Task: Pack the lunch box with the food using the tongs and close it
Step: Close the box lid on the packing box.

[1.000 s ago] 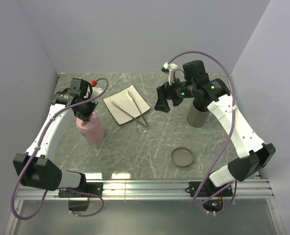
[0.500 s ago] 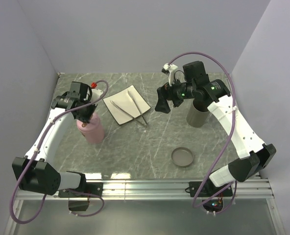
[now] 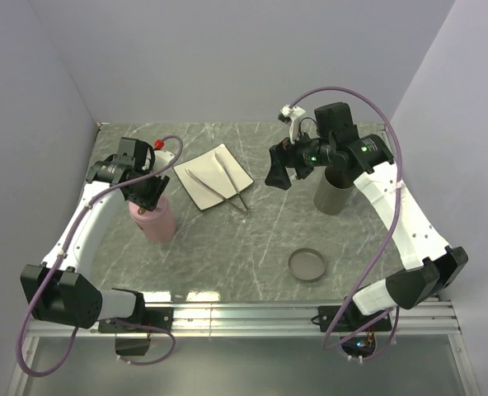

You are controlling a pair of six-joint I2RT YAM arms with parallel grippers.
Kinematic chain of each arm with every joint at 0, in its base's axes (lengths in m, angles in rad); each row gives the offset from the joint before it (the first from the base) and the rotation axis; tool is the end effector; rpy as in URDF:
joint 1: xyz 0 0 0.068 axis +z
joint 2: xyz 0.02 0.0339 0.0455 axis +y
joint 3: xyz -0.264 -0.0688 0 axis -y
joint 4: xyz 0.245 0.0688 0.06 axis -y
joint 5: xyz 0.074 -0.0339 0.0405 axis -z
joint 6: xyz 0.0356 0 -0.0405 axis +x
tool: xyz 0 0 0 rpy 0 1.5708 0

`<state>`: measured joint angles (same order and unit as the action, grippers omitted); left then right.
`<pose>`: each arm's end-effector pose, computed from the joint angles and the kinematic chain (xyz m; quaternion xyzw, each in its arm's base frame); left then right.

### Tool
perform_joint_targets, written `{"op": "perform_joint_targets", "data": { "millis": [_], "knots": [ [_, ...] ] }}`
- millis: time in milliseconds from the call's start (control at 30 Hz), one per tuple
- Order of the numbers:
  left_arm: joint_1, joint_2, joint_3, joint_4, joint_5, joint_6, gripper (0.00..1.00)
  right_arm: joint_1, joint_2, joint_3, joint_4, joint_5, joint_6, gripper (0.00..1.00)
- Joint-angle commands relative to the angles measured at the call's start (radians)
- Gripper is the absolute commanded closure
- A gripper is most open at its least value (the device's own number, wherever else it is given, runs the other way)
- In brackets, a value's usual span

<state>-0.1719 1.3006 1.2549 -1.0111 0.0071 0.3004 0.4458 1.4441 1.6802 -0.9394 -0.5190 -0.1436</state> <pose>0.2472 -0.0432 0.3212 0.2272 0.9401 0.0129 0.2539 0.2548 0.1413 0.4232 -0.3579 0.8079 0.2913 0.3665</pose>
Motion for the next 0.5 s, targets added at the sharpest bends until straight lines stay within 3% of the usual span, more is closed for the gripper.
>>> {"op": "perform_joint_targets", "data": {
  "millis": [0, 333, 467],
  "knots": [
    [-0.001, 0.005, 0.057, -0.044, 0.054, 0.002, 0.53, -0.022, -0.044, 0.013, 0.005, -0.021, -0.002, 0.0],
    [-0.003, 0.026, 0.181, -0.09, 0.074, 0.011, 0.47, -0.079, -0.051, 0.012, -0.004, -0.065, 0.002, 0.0],
    [-0.005, -0.007, 0.219, -0.103, 0.238, 0.065, 0.45, -0.108, -0.059, 0.013, -0.004, -0.085, 0.009, 0.0]
  ]
}}
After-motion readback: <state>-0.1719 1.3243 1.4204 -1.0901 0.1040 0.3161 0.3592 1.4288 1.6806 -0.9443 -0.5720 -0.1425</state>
